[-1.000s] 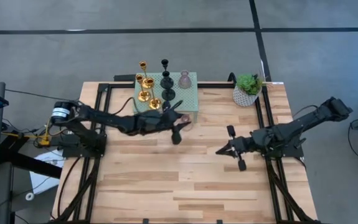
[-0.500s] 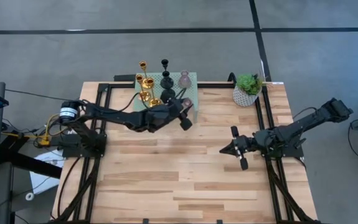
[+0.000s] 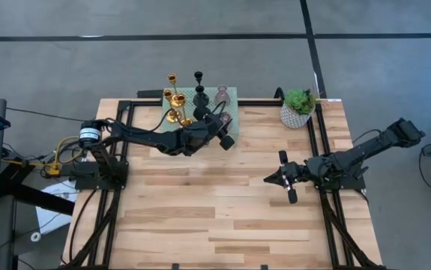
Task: Pick & Place candle stick holders
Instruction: Put the purple glass candle holder on the shelf aligned with the other purple glass candle holder
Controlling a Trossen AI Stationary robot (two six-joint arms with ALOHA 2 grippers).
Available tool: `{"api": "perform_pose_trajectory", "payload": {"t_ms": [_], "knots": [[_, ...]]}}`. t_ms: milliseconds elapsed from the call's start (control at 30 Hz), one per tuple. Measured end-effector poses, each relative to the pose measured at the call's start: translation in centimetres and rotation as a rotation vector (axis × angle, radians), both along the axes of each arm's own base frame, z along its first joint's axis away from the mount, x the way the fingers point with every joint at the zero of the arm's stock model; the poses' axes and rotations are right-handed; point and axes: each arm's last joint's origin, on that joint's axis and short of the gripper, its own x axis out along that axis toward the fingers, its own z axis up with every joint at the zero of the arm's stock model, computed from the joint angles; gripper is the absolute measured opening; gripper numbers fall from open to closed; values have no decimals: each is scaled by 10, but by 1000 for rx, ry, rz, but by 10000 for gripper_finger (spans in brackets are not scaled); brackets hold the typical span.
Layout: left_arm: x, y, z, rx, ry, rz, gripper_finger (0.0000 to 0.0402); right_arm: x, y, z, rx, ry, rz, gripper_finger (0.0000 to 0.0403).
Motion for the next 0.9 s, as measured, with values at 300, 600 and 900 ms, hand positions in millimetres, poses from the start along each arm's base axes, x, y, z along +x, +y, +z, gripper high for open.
{"api": "perform_pose_trajectory", "payload": {"t_ms": [300, 600, 900], "knots": [[-2, 9, 2, -2, -16, 29, 144, 0, 0, 0, 0, 0, 1, 0], [-3, 14, 2, -7, -21, 39, 182, 0, 0, 0, 1, 0, 1, 0], [-2, 15, 2, -7, -21, -14, 186, 0, 0, 0, 7, 0, -1, 0]]}}
